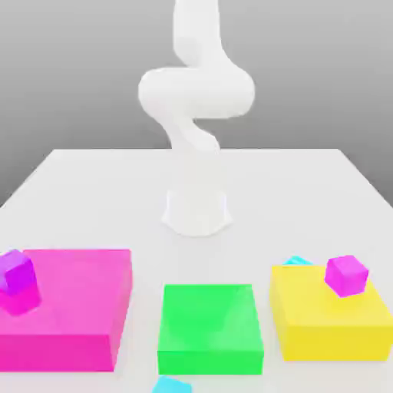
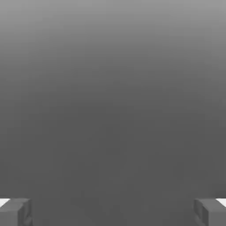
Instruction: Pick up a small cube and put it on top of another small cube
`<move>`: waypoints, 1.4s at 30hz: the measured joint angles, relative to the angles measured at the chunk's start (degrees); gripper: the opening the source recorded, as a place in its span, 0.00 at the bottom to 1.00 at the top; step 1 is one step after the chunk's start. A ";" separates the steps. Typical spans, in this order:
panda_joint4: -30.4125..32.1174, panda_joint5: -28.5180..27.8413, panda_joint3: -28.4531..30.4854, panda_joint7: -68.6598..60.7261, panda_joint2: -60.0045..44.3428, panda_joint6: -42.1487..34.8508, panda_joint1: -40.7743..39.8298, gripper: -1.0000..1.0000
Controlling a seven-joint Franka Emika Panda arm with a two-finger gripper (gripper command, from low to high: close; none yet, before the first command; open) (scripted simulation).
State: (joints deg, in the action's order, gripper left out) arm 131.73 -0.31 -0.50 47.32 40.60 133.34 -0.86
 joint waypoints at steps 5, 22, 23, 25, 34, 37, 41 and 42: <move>-0.11 -0.73 -0.96 3.10 -10.74 3.20 -1.66 0.50; -0.47 -2.57 -1.20 12.90 -46.04 13.75 -4.34 0.50; -0.49 -2.46 -1.16 13.32 -48.10 14.37 -4.39 0.50; -0.53 -2.10 -1.04 14.07 -52.24 15.63 -4.45 0.50; -2.50 -1.21 -0.63 15.62 -70.06 25.37 -4.48 0.00; -2.50 -1.22 -0.64 15.63 -70.06 25.39 -4.49 0.00; -2.48 -1.24 -0.67 15.66 -69.99 25.34 -4.53 0.00; -2.18 -1.19 -0.76 15.62 -68.59 24.23 -4.60 0.00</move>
State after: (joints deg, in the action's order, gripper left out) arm 129.54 -1.50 -1.26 62.94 -27.99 157.57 -5.47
